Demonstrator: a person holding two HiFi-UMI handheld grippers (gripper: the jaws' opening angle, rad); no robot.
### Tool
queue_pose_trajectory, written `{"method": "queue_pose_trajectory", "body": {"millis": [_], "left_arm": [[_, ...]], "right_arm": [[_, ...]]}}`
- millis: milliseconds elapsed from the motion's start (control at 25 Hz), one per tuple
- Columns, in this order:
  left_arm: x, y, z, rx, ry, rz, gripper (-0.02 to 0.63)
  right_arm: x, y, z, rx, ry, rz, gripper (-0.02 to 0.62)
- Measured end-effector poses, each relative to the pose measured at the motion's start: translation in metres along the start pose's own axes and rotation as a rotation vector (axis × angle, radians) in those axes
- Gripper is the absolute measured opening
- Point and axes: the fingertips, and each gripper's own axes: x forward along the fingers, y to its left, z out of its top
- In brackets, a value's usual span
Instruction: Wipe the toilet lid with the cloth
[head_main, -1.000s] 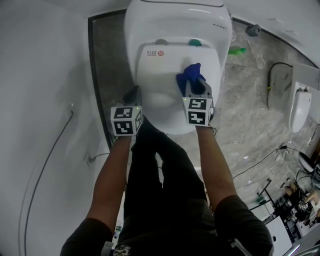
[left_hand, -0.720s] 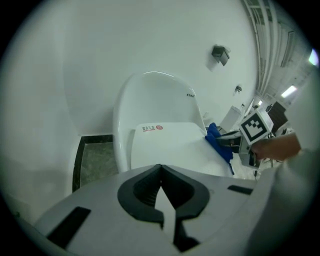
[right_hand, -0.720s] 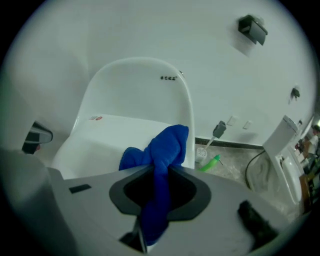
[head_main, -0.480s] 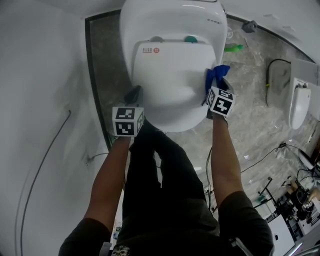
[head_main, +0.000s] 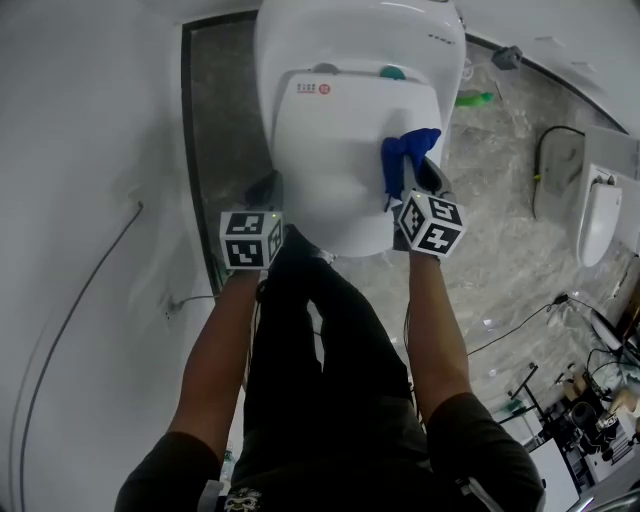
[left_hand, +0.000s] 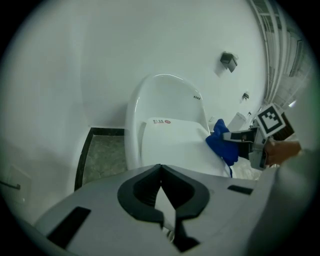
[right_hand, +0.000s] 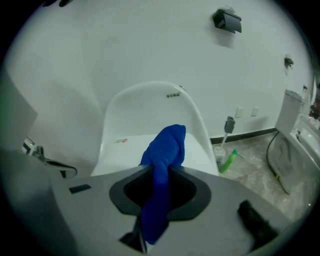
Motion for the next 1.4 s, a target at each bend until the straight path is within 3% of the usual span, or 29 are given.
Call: {"method": "queue_pose_trajectory", "body": {"millis": [320, 440, 560, 720, 920, 1160, 1400], "left_arm": [[-0.013, 0.020, -0.018, -0.073, -0.002, 0.065, 0.012], [-0.019, 0.033, -0.023, -0.138, 0.000, 0.091, 0.011], [-0.023, 0.043, -0.022, -0.150, -0.005, 0.117, 0.012], [-0.025, 0.046, -0.024, -0.147, -0.006, 0.126, 0.011], [-0.016, 0.025, -0.027, -0.127, 0.003, 0.082, 0.012], [-0.005, -0.011, -0.026, -0.115, 0.016, 0.020, 0.012], [0.002, -0.030, -0.029, -0.071, 0.035, -0.004, 0.012]], "right_arm": [[-0.001, 0.183, -0.044, -0.238, 0.089, 0.306, 0.074], [0.007, 0.223, -0.070, -0.328, 0.146, 0.334, 0.074], [0.020, 0.232, -0.091, -0.443, 0.193, 0.306, 0.074], [0.020, 0.228, -0.095, -0.541, 0.171, 0.275, 0.074], [0.013, 0.197, -0.086, -0.522, 0.132, 0.228, 0.074], [0.000, 0.099, -0.076, -0.349, 0.143, 0.080, 0.074], [-0.013, 0.007, -0.081, -0.309, 0.147, -0.061, 0.074]]}}
